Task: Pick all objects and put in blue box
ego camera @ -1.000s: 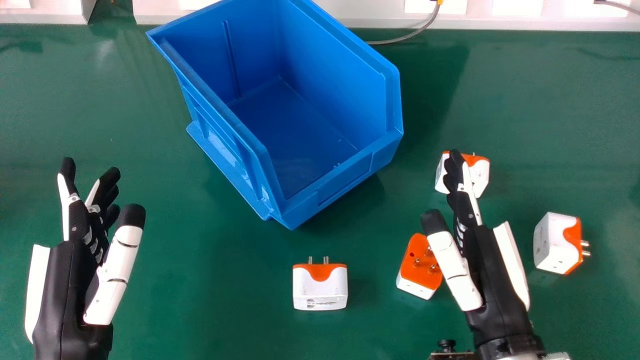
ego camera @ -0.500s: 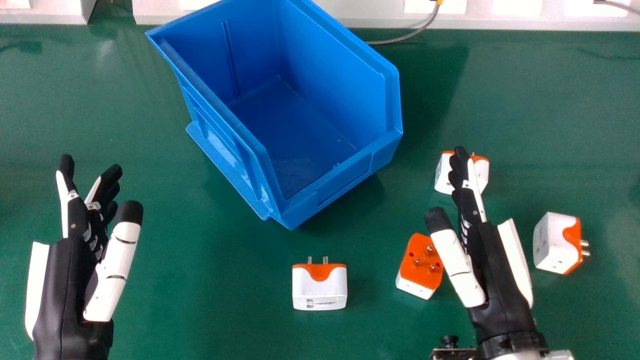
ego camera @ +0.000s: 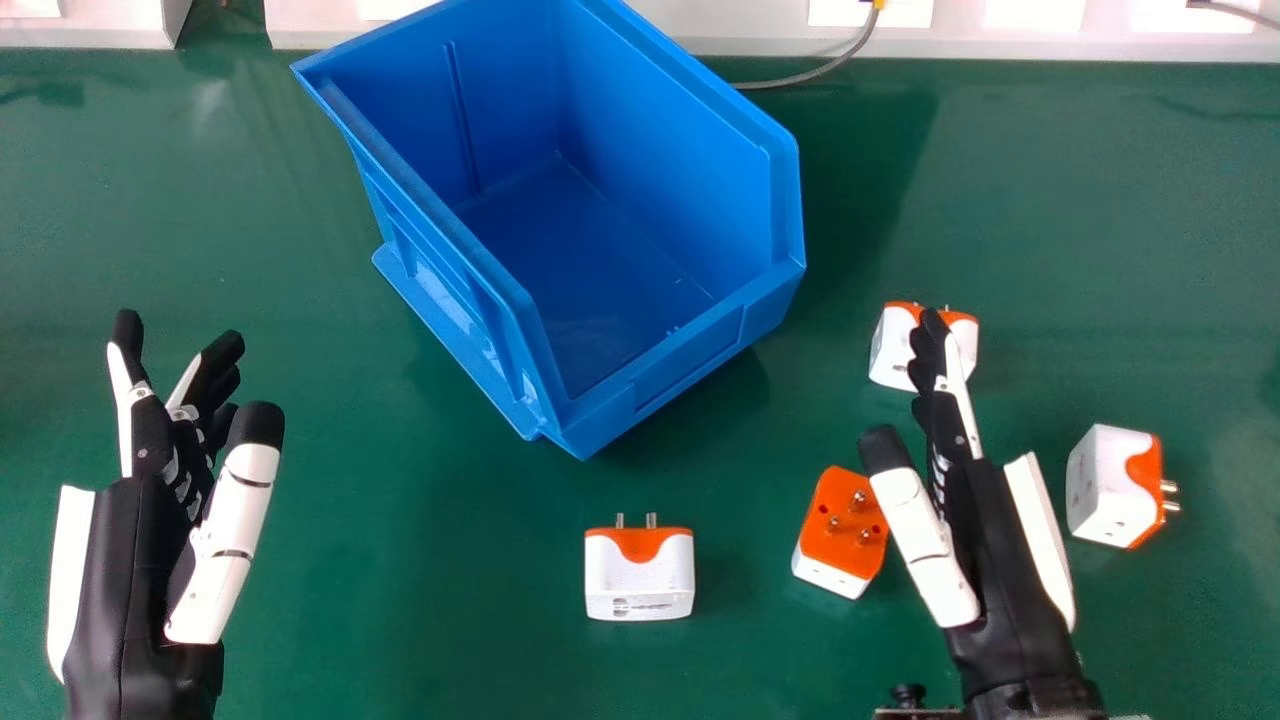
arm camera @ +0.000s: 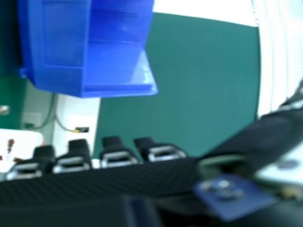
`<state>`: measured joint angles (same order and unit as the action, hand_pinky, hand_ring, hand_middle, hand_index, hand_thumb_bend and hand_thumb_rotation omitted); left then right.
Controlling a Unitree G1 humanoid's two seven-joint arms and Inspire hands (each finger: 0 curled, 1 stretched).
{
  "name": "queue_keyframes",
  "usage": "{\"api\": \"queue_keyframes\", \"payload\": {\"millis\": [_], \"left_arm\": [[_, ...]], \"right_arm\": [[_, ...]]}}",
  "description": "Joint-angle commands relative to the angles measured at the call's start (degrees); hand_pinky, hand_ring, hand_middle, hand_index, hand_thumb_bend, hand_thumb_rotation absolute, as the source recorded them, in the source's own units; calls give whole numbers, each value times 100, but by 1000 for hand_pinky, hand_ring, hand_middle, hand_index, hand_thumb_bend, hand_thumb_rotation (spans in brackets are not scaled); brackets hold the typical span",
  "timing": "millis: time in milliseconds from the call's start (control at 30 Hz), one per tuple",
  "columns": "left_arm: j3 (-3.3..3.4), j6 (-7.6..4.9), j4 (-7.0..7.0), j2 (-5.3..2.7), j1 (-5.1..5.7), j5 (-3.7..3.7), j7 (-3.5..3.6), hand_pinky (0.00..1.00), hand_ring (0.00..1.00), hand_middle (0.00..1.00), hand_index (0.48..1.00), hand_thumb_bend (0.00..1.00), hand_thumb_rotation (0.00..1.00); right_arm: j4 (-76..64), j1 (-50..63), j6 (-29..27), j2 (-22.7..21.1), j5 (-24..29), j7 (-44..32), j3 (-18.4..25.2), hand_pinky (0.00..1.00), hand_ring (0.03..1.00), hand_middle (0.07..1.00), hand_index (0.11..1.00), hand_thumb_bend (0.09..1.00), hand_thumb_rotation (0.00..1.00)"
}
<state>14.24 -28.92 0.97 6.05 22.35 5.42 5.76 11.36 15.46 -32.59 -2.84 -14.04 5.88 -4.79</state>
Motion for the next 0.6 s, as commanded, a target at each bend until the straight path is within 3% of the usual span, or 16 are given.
{"api": "queue_keyframes", "payload": {"millis": [0,233,400,567], "left_arm": [[32,-78,99,4,15,58,-4,945,937,920,913,534,699],[41,-140,46,33,-2,-21,-17,923,933,921,914,527,733],[35,-117,71,38,15,39,28,943,943,928,921,536,739],[57,-99,128,17,64,-79,-50,941,939,924,917,577,764]], "right_arm": [[-87,14,-63,-56,-16,56,30,999,1000,1000,1000,511,1000],[-116,34,-19,-58,8,53,23,966,1000,1000,1000,543,1000],[-79,29,-26,-55,-60,110,16,958,1000,1000,1000,565,1000],[-5,23,-88,-92,-120,149,-13,987,1000,1000,1000,576,1000]]}}
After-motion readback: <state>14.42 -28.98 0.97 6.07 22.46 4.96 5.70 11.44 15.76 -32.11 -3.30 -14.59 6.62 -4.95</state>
